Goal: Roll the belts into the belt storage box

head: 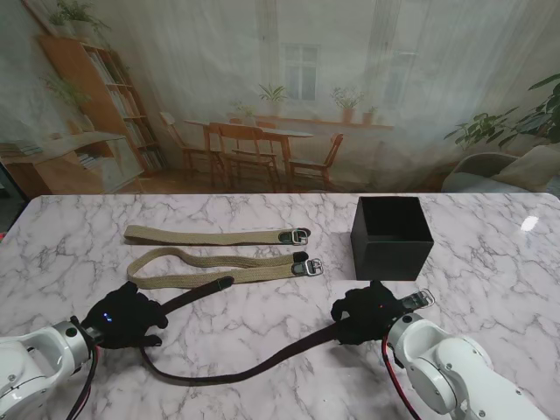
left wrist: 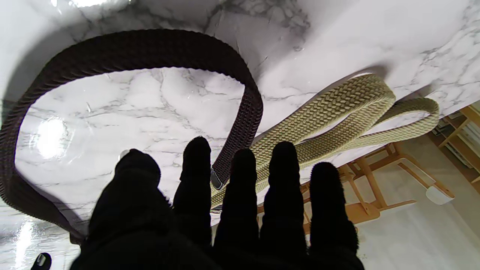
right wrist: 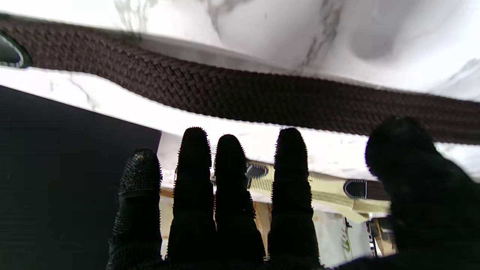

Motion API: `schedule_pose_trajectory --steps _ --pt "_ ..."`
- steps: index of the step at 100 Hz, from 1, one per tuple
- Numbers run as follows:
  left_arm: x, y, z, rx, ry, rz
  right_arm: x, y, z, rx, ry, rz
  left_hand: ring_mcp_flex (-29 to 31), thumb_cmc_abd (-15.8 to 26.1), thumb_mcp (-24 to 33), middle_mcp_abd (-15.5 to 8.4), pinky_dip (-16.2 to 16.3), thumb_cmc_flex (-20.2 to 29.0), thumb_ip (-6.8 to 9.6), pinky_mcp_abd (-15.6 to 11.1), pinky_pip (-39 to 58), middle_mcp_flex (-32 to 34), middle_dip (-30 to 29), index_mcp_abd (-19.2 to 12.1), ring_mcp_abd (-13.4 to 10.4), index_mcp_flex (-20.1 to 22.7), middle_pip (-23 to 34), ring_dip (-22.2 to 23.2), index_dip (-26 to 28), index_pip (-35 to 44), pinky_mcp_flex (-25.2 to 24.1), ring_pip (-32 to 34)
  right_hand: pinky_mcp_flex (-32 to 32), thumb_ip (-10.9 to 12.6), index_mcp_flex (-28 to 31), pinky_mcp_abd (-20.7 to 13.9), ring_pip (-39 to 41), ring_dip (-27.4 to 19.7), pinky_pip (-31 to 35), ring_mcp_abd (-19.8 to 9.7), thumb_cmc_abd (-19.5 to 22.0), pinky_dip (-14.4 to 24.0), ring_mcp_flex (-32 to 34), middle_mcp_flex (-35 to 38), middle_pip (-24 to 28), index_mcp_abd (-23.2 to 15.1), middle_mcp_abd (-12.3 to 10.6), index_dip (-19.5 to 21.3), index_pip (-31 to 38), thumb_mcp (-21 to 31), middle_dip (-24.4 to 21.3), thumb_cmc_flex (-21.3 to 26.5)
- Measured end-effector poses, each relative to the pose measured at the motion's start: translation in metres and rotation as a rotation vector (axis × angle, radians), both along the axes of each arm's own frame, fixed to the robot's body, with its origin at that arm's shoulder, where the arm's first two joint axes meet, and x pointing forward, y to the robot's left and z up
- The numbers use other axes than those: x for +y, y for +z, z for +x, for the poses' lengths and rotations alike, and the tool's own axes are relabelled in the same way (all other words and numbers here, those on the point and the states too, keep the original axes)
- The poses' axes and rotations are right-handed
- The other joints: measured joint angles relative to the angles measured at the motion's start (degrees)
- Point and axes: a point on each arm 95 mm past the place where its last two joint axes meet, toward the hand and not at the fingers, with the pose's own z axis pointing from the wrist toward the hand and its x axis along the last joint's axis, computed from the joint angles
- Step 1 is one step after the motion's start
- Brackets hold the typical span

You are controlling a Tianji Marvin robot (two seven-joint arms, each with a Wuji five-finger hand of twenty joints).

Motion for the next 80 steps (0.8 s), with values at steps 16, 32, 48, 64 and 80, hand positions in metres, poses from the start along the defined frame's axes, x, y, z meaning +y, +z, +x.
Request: schedule_pose_trajectory --steps 16,32,48,64,80 --pt "-0.002 0.000 0.000 0.006 -0.008 -0.009 -0.005 0.007 0.001 -0.078 0.002 0.020 -0.6 0.0 0.0 0.0 0.0 0.0 0.00 0.0 0.0 0.0 0.0 0.1 0.2 0.0 0.0 -0.1 0.0 -0.6 0.0 -0.1 -0.2 0.0 -0.2 0.0 1.4 0.1 0.5 0.5 -0.6 0.1 -2.8 -3.8 1.4 0.0 0.8 0.5 0.0 -0.2 0.1 0.0" --pt "-0.002 0.000 0.000 0.015 -0.011 -0.014 -0.013 0.010 0.000 -0.075 0.013 -0.051 -1.2 0.0 0.0 0.0 0.0 -1.7 0.00 0.1 -1.4 0.0 -0.1 0.8 0.3 0.0 -0.1 -0.7 -1.6 -3.0 -0.5 -0.6 -1.7 0.0 -6.8 0.0 1.0 -1.1 0.3 1.2 -1.2 0.1 -6.6 -8.9 0.5 2.3 2.4 -2.2 -6.4 0.1 -1.0 0.0" --pt "-0.003 -0.001 0.000 0.018 -0.012 -0.013 -0.018 0.008 0.002 -0.071 -0.007 -0.096 -2.0 -0.8 0.3 0.6 0.0 -5.1 0.00 0.1 -1.7 -2.3 -0.7 2.1 0.5 -2.5 -1.0 -0.8 -4.8 -6.7 -0.8 -1.1 -3.6 0.1 -11.3 0.0 0.9 -2.1 -0.7 1.3 -1.2 0.1 -9.3 -12.9 -0.8 3.6 3.7 -4.9 -11.2 1.3 -2.3 0.0" --pt "-0.003 -0.001 -0.001 0.021 -0.017 -0.013 -0.025 0.001 0.005 -0.019 -0.042 -0.140 -2.0 -1.8 0.3 0.7 0.0 -5.9 0.00 0.2 -2.2 -2.8 -0.7 2.2 0.5 -3.4 -1.6 -0.9 -5.7 -7.3 -1.0 -1.1 -4.5 0.1 -11.0 0.0 0.9 -2.6 -1.3 1.3 -1.1 0.1 -10.8 -14.8 -1.8 3.6 4.3 -5.5 -10.7 2.7 -3.6 1.1" --pt "-0.004 -0.003 -0.001 0.034 -0.016 -0.009 -0.026 -0.008 0.012 -0.005 -0.070 -0.175 -2.0 -1.8 0.1 0.7 0.0 -5.8 0.00 0.2 -2.2 -2.8 -0.7 2.2 0.5 -3.4 -1.6 -1.4 -5.7 -7.4 -1.1 -1.2 -4.8 0.1 -5.8 -0.1 0.6 -3.8 -1.7 1.3 0.3 0.1 -11.5 -15.5 -2.5 2.6 4.4 -5.5 -4.8 6.4 -5.9 5.6"
